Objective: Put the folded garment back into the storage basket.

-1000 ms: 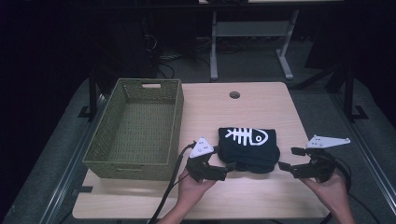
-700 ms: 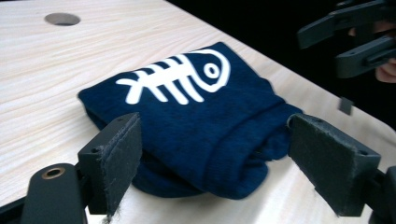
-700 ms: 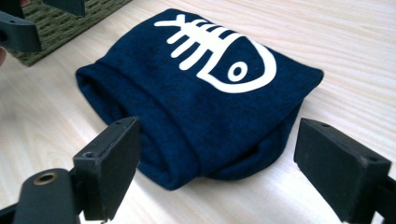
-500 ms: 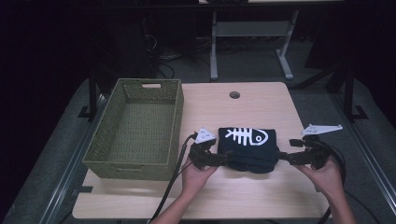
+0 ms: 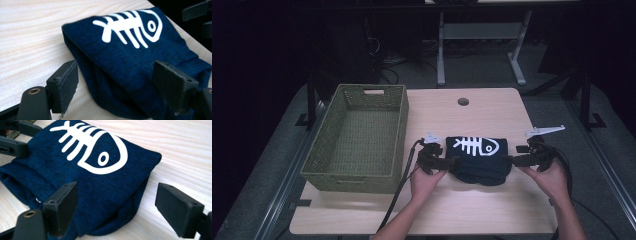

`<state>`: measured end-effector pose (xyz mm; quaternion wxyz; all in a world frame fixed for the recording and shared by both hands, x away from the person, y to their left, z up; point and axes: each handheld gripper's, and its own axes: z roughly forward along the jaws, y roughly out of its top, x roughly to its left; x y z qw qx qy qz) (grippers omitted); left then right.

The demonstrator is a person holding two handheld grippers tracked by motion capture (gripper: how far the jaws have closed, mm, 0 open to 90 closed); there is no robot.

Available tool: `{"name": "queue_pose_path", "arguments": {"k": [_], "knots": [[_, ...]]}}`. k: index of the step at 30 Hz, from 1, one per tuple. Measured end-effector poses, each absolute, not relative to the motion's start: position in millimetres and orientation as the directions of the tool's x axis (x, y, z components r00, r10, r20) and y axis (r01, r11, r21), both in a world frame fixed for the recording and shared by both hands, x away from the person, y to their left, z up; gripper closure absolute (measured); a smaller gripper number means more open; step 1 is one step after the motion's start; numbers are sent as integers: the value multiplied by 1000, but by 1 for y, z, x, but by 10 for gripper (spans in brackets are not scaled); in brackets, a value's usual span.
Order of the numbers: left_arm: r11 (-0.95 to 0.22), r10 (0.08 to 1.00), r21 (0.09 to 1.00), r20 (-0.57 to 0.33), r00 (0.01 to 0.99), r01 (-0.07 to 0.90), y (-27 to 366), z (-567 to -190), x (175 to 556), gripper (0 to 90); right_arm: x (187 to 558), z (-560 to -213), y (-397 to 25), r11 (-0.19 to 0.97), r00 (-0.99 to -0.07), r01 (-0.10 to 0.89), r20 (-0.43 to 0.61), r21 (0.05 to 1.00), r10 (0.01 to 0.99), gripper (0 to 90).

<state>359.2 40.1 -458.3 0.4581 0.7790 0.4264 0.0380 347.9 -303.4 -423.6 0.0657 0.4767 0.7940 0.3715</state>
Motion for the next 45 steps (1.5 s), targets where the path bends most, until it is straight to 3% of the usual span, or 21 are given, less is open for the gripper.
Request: {"name": "queue_pose_path", "arguments": {"k": [16,34,39,41,45], "knots": [[-251,712,688,-345,611,681,36,-473,368,269,367,-451,-291,268,-484,768,254,582,837,330],[-255,673,685,-381,634,683,33,-474,368,522,365,-463,-290,223,-452,780,279,584,847,569],[-259,666,686,-383,640,680,33,-475,368,542,365,-463,-291,217,-444,786,286,578,849,550],[-262,666,686,-380,642,678,33,-475,368,543,367,-460,-291,219,-426,801,273,557,862,487],[-261,666,685,-383,641,680,33,-475,368,557,367,-460,-290,229,-435,803,277,550,857,543]]}}
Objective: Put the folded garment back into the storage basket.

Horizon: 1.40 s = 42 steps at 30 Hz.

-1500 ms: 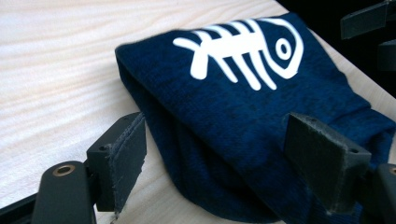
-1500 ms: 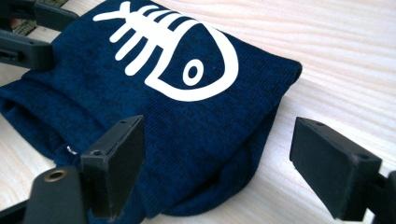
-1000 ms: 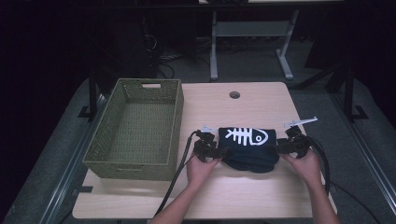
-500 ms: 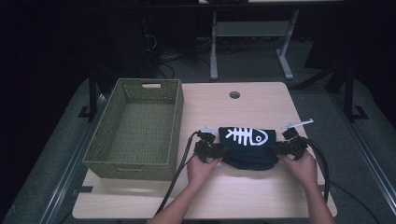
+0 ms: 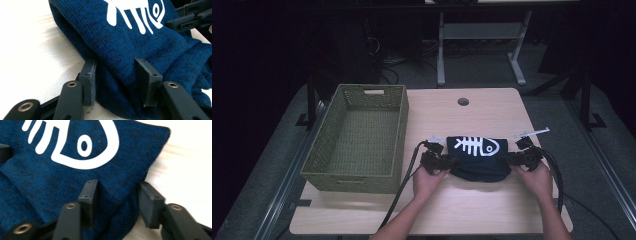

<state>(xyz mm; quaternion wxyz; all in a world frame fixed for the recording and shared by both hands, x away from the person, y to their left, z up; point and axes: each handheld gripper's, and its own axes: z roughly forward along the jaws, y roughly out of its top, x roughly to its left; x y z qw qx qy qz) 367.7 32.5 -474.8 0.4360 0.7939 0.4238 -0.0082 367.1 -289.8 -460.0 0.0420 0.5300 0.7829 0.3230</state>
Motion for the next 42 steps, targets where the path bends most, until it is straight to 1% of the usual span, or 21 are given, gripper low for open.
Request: {"name": "queue_pose_path", "arguments": {"k": [1,3,5,7,13,25,42], "knots": [[-261,664,684,-384,641,681,33,-475,368,563,367,-461,-289,235,-445,799,281,554,850,603],[-262,660,682,-390,642,683,33,-474,368,581,367,-462,-289,226,-444,803,302,552,844,654],[-260,658,681,-394,642,684,33,-474,367,600,367,-462,-289,204,-435,810,329,550,839,688],[-260,655,682,-396,644,683,33,-474,366,622,365,-461,-290,205,-441,803,327,559,836,706],[-243,642,676,-426,638,696,35,-472,366,659,360,-456,-294,179,-444,803,369,569,817,720],[-218,617,689,-452,644,691,36,-461,362,671,348,-442,-303,149,-459,785,402,602,792,724],[-228,593,732,-418,688,642,38,-440,350,671,328,-421,-304,142,-487,748,391,648,781,724]]}}
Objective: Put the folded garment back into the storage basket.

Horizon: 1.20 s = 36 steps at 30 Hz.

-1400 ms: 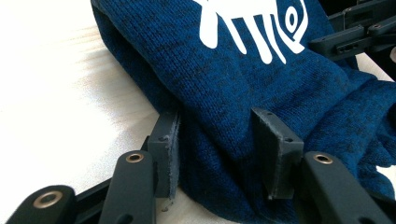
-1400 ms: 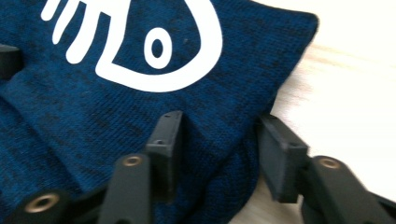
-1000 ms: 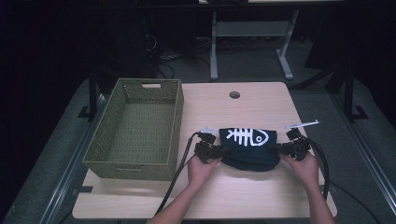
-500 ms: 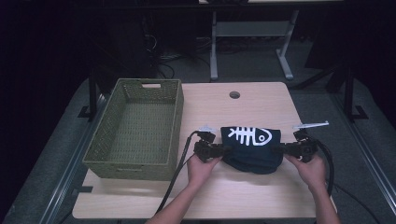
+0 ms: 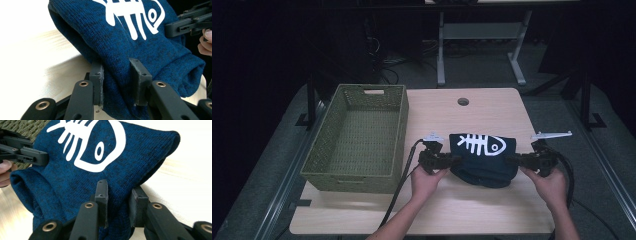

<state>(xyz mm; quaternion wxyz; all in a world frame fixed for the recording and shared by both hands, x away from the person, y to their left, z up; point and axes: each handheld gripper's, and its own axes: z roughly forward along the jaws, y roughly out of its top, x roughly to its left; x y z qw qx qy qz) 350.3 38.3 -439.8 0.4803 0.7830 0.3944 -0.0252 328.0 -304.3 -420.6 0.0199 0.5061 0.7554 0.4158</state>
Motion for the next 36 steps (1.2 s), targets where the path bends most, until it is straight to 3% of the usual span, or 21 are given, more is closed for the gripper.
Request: {"name": "queue_pose_path", "arguments": {"k": [36], "knots": [[-215,552,786,-391,737,579,51,-390,334,670,306,-375,-301,121,-540,686,391,717,745,724]]}}
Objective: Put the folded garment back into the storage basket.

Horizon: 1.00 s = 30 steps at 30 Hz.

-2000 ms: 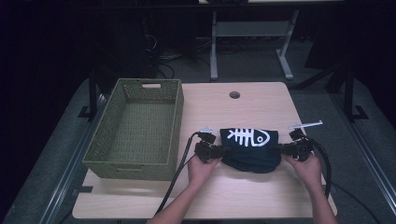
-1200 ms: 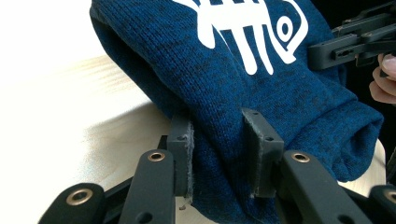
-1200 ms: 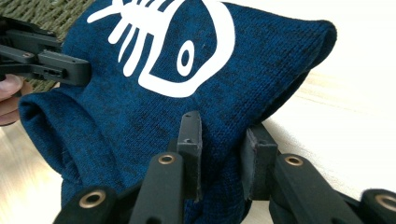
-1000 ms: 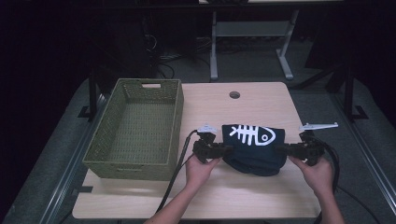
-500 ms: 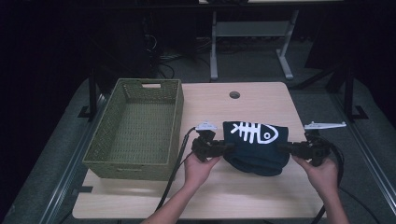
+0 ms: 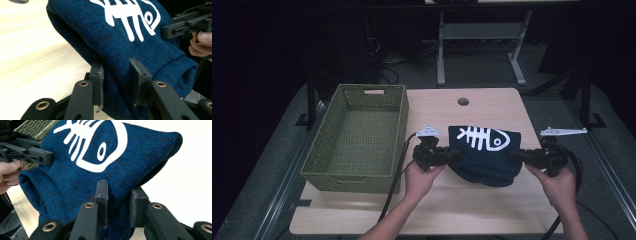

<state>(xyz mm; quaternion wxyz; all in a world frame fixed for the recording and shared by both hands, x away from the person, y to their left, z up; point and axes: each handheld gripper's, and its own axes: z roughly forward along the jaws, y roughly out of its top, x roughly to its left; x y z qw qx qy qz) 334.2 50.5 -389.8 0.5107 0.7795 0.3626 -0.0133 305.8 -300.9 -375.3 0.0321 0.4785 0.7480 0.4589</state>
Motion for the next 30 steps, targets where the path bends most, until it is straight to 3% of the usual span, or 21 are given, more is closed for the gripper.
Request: {"name": "queue_pose_path", "arguments": {"k": [30], "knots": [[-193,546,803,-390,742,564,75,-363,333,670,306,-346,-284,122,-578,668,409,734,706,724]]}}
